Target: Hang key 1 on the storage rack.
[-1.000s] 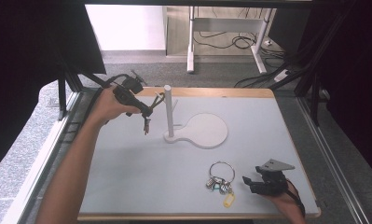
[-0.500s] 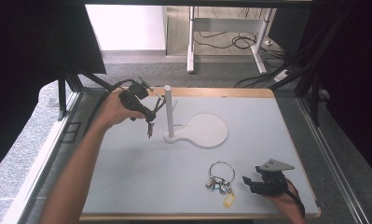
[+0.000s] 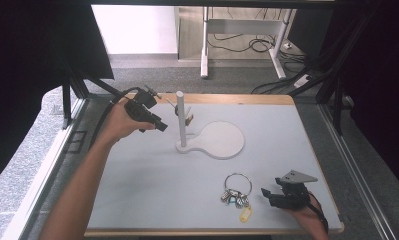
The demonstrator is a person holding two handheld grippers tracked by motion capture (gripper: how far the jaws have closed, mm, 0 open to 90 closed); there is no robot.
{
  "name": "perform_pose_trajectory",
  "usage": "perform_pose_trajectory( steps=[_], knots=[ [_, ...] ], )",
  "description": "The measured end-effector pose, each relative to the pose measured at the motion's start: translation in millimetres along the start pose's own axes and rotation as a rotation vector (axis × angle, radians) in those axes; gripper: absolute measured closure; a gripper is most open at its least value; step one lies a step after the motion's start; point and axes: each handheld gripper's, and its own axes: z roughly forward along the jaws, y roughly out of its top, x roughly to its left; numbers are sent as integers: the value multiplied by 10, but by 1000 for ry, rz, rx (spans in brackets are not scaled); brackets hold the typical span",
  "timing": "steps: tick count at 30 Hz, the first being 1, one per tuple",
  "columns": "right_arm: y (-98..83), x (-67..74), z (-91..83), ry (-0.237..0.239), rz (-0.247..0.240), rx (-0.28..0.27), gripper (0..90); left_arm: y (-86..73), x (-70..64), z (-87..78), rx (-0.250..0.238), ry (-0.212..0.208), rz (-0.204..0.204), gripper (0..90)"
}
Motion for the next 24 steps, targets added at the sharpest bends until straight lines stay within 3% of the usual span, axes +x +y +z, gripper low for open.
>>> perform_pose_trajectory(
  steps=[3,8,12,19,24],
  knots=[
    [6,6,-8,0,-2,-2,311,-54,-101,-44,-27,-12,-4,521],
    [12,2,-28,-2,-1,-9,311,-146,-329,-118,-69,-18,37,481],
    [15,3,-36,-2,-2,-12,312,-235,-413,-118,-81,-26,65,472],
    [16,-9,-52,-5,2,-15,311,-487,-496,-13,-87,-24,84,457],
    [16,-6,-49,-1,3,-14,311,-705,-565,130,-82,3,105,455]
  ],
)
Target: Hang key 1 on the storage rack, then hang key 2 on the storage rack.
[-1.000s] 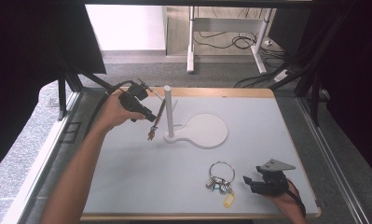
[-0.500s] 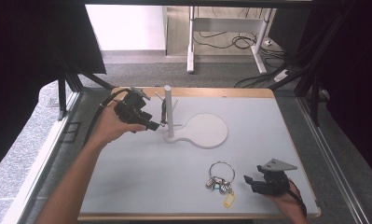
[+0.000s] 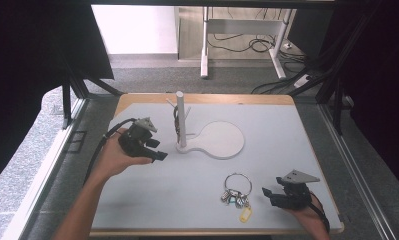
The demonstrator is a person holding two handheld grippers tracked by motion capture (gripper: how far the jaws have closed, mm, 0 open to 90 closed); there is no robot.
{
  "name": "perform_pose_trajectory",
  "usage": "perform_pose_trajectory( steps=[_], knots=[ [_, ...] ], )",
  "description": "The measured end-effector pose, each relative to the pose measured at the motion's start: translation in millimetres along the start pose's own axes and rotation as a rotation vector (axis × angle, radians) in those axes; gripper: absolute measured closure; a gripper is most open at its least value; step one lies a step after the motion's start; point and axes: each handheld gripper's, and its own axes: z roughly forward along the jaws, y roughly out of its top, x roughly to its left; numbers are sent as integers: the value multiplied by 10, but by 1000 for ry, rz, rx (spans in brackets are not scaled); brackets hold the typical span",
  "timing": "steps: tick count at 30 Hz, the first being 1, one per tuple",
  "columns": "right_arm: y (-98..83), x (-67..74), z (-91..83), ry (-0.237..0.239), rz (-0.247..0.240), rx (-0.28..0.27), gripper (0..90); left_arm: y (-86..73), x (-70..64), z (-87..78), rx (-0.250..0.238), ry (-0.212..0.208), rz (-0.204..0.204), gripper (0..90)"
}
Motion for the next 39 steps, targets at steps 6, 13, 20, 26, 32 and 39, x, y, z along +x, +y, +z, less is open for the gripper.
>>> perform_pose_trajectory(
  steps=[6,13,20,26,32,39],
  knots=[
    [-3,3,19,1,-3,4,313,-258,-160,122,-14,2,11,453],
    [-5,10,42,6,-1,9,315,-525,-318,212,-24,-5,3,453],
    [2,10,37,-21,12,-20,339,-771,-452,337,-21,-3,4,455],
    [14,8,35,-12,31,-59,354,-860,-448,380,-25,-7,-21,455],
    [50,27,37,3,7,-75,352,-895,-453,335,-28,12,-25,443],
    [158,27,41,5,-30,-44,374,-935,-503,308,-41,-3,-26,438]
  ],
)
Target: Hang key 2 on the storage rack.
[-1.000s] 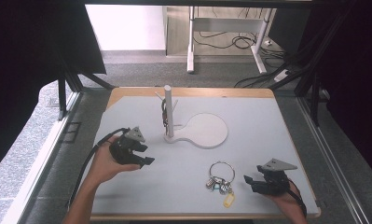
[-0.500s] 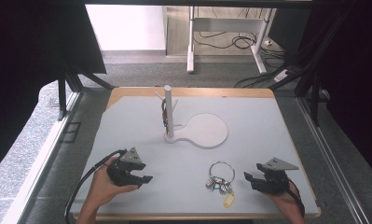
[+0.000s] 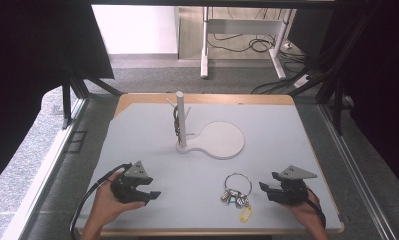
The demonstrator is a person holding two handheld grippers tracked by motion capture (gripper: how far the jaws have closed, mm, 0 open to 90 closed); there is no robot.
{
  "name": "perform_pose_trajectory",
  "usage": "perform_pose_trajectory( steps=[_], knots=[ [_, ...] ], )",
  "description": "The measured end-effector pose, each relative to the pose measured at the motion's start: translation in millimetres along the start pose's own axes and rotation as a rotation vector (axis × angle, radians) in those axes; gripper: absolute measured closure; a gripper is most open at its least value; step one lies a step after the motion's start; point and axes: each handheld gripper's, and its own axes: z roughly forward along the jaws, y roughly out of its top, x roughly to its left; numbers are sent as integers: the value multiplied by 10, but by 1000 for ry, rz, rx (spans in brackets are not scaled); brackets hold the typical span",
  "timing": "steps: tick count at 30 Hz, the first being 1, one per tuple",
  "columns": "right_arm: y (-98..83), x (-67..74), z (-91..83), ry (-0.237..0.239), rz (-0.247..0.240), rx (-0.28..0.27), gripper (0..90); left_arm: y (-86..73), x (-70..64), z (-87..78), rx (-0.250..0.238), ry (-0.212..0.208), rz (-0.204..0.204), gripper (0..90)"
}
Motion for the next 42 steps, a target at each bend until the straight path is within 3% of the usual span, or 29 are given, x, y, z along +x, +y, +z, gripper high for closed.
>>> perform_pose_trajectory(
  steps=[4,9,15,20,27,42],
  knots=[
    [174,-33,-30,10,-50,33,390,4,-22,32,7,-4,5,436],
    [433,-121,-55,10,-70,100,422,3,-41,33,0,-10,12,435],
    [734,-199,41,75,-54,219,494,2,-65,51,-6,-20,7,435],
    [918,-178,210,118,-64,339,540,-1,-77,45,-11,-20,4,434],
    [991,-33,506,154,-143,535,600,-3,-86,42,-19,-25,6,433],
    [1064,207,908,193,-246,652,700,-4,-95,66,-16,-30,10,429]
  ],
)
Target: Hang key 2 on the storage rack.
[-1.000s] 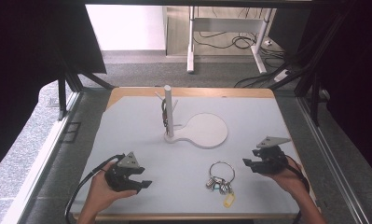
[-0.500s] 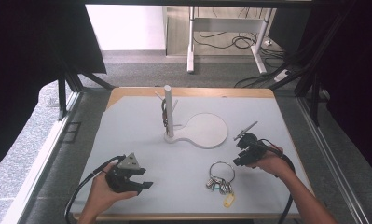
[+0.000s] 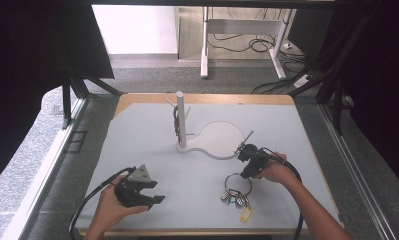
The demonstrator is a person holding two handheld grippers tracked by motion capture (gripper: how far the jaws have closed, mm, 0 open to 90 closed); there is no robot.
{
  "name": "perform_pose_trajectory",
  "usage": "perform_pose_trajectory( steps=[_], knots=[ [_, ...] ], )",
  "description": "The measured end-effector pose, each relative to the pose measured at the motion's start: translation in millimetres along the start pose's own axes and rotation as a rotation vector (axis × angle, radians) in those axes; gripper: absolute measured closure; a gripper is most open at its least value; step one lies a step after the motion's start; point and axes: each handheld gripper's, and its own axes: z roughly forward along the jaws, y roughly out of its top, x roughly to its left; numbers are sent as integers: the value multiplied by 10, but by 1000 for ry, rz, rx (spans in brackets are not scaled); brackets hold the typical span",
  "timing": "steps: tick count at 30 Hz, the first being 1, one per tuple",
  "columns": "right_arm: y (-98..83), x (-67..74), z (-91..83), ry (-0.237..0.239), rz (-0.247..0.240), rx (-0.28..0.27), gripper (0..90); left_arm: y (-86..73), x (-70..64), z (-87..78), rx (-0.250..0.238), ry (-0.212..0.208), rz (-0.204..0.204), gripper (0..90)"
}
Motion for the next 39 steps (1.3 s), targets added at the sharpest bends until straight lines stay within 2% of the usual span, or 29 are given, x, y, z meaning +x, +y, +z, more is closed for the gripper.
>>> perform_pose_trajectory(
  steps=[8,16,25,29,32,35,39],
  knots=[
    [38,-13,106,2,-42,52,733,-1,-3,6,-1,-4,2,429],
    [58,-27,122,4,-16,69,795,5,-24,53,7,-13,3,432],
    [120,26,132,-22,-25,112,849,3,-37,105,36,-8,13,438],
    [117,8,128,-5,-6,116,860,2,-40,99,34,-6,10,437],
    [85,-17,100,26,11,110,862,1,-40,100,32,-5,8,437],
    [37,-40,4,54,46,84,862,3,-42,105,34,-5,5,437],
    [-24,-51,-180,80,57,52,862,4,-40,106,41,-7,12,437]
  ],
)
